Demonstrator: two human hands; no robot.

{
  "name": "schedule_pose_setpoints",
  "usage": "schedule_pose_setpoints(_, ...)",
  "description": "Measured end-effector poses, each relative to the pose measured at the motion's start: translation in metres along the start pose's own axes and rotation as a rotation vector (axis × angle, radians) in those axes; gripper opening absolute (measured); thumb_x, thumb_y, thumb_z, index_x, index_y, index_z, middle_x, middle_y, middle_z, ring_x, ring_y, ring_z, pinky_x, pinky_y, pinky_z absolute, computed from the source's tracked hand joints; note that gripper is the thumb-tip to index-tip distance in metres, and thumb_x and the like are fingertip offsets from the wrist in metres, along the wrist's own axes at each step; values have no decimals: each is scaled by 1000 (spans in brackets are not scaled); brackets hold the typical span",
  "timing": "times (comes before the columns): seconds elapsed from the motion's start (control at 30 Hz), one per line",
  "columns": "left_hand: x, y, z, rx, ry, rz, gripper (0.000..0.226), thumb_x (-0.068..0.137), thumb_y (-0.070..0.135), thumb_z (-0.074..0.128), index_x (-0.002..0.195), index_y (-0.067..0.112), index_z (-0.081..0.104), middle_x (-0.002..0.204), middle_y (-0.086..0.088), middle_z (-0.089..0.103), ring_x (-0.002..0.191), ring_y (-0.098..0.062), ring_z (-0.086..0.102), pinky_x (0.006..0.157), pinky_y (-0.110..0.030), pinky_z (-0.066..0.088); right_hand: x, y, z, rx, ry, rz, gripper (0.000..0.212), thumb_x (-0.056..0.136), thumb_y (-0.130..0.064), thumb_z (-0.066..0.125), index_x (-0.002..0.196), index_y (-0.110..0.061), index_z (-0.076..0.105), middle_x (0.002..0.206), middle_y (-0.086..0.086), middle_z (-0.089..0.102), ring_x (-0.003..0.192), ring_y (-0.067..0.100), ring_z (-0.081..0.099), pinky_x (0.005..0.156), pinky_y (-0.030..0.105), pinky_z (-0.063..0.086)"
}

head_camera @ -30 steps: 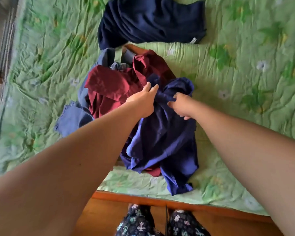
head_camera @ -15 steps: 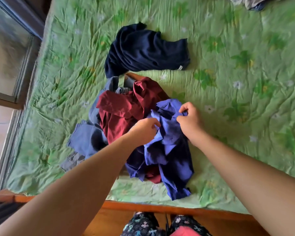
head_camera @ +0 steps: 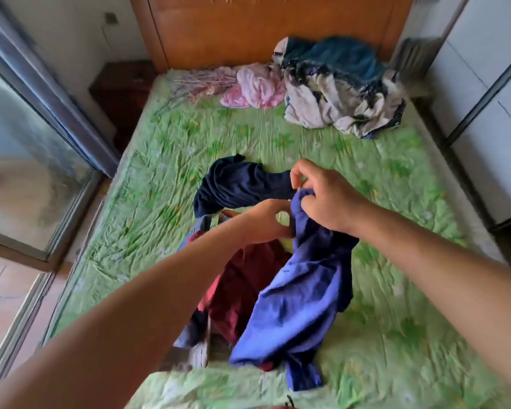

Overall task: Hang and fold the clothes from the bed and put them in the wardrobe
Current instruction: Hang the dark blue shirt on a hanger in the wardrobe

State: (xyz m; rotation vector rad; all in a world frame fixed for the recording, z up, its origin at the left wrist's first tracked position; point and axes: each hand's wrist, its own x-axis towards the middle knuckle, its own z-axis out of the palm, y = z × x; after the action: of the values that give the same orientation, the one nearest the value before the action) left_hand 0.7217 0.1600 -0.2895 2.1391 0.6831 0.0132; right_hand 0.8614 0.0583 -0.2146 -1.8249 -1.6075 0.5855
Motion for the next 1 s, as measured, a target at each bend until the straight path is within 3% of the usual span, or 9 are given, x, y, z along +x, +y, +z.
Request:
schedule_pose_setpoints(0.1, -11, 26, -7, 42, 45, 20, 19, 74, 19, 66, 90, 9, 65, 82, -2, 68, 72, -10, 57, 70, -30, 46, -5, -14, -29, -119, 21, -45, 32, 75, 2, 49, 92, -25, 47, 50, -2, 46, 49, 14, 41, 52, 33, 33)
schedule_pose_setpoints(0.2, -21, 33, -26, 83, 287, 41, 12, 78, 20, 57, 75, 14, 47, 64, 3, 49, 60, -16, 42, 58, -32, 31, -11, -15, -54, -387, -40, -50, 30, 79, -10, 56, 105, -25, 49, 60, -5, 47, 62, 24, 47, 58, 33, 32)
schedule_pose_setpoints(0.3, -32, 40, -53, 124, 438, 16, 16, 86, 11, 58, 84, 12, 41, 65, 3, 44, 57, -14, 37, 55, -35, 27, -16, -4, -69, -541, -108, 54, 27, 82, -12, 54, 105, -24, 48, 79, -1, 54, 76, 28, 53, 62, 35, 37)
schedule_pose_setpoints(0.4, -45, 47, -80, 422, 385, 35, 21, 89, 18, 56, 106, 16, 44, 77, -5, 57, 68, -30, 54, 58, -38, 43, -16, 9, -71, -662, -106, 128, 17, 85, -8, 50, 98, -19, 49, 98, 7, 61, 83, 31, 54, 65, 36, 42)
schedule_pose_setpoints(0.5, -59, 49, -96, 693, 357, 31, 27, 93, 22, 53, 120, 21, 49, 101, -3, 61, 86, -33, 61, 62, -35, 40, -18, 15, -73, -745, -44, 138, 14, 88, -5, 47, 91, -19, 44, 99, 7, 60, 80, 29, 52, 64, 35, 40)
schedule_pose_setpoints(0.67, -83, 51, -114, 772, 510, -45, 20, 94, 21, 51, 112, 19, 60, 109, -8, 52, 88, -38, 60, 71, -48, 53, -17, 13, -88, -831, 121, 77, 20, 87, 0, 47, 98, -15, 54, 101, 11, 62, 89, 36, 62, 65, 36, 40)
schedule_pose_setpoints(0.77, -101, 56, -127, 775, 606, -97, 20, 92, 20, 53, 109, 20, 64, 110, -8, 52, 88, -37, 61, 72, -45, 52, -16, 9, -102, -887, 188, 87, 21, 88, 0, 47, 96, -14, 60, 96, 15, 64, 83, 36, 62, 64, 36, 41)
schedule_pose_setpoints(0.87, -120, 59, -135, 786, 716, -146, 18, 89, 19, 53, 103, 25, 63, 103, -3, 59, 89, -34, 62, 68, -39, 49, -16, 9, -112, -857, 229, 109, 19, 89, 0, 47, 82, -17, 47, 89, 14, 63, 72, 32, 54, 61, 36, 41)
schedule_pose_setpoints(1.0, -146, 60, -141, 708, 803, -245, 18, 85, 15, 51, 96, 26, 62, 87, 0, 59, 84, -33, 61, 66, -37, 47, -22, 22, -122, -822, 254, 103, 17, 89, -4, 48, 82, -18, 42, 90, 14, 64, 73, 33, 55, 62, 37, 45)
